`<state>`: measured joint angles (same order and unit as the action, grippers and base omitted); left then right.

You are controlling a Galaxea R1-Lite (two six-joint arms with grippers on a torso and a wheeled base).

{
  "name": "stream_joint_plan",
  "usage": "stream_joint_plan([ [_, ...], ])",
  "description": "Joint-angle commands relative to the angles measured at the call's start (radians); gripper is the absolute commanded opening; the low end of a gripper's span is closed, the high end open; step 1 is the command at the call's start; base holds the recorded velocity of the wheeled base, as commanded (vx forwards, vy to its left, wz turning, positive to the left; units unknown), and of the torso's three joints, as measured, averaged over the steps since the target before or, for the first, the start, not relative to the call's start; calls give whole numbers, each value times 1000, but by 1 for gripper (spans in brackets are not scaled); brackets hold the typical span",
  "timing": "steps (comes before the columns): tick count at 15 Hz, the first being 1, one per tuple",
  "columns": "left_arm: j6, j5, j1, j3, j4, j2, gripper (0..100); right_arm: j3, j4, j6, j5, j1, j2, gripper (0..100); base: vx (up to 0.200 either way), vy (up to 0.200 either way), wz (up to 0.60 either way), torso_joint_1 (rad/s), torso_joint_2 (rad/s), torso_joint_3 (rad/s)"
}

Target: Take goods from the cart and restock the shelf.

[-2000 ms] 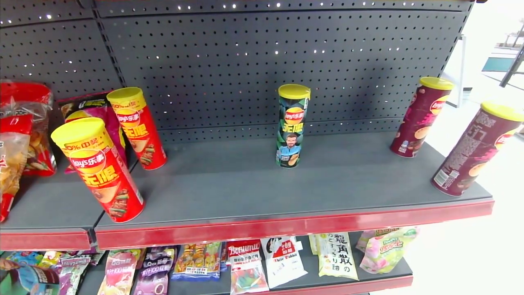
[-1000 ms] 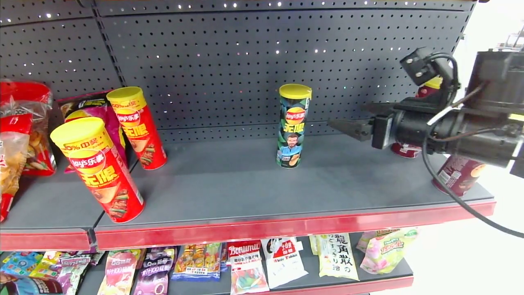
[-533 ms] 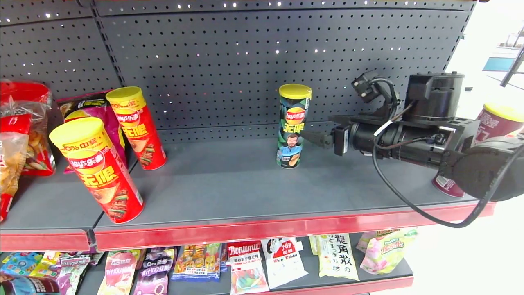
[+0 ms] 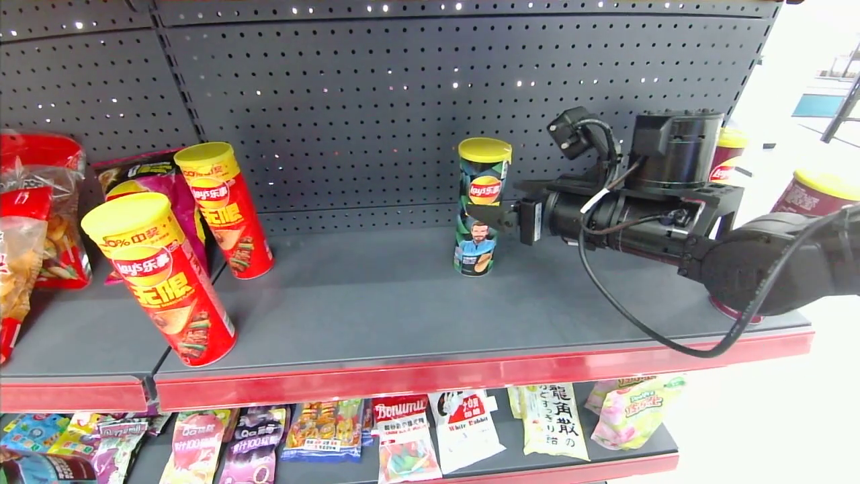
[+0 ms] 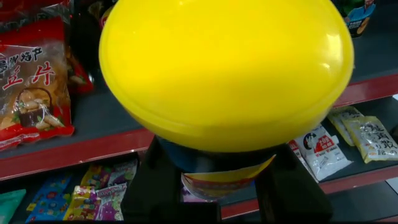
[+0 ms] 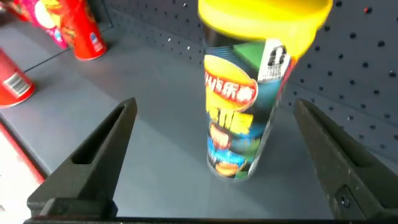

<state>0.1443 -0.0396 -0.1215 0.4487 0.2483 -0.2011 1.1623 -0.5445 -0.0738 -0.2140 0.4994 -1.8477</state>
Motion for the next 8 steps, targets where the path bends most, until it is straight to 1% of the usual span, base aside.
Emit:
stream_joint_plan([
  [1,0,0,0,1,0,-3,0,46,0,0,10,8,-48,100,0,0,0,0,0,0],
  [4,0,-8,0,-1,2,-1,0,100,0,-4,13,4,-96,100,0,0,0,0,0,0],
  [8,0,-8,0,-2,3,-1,0,140,1,-6,18,1,-142,100,0,0,0,0,0,0],
])
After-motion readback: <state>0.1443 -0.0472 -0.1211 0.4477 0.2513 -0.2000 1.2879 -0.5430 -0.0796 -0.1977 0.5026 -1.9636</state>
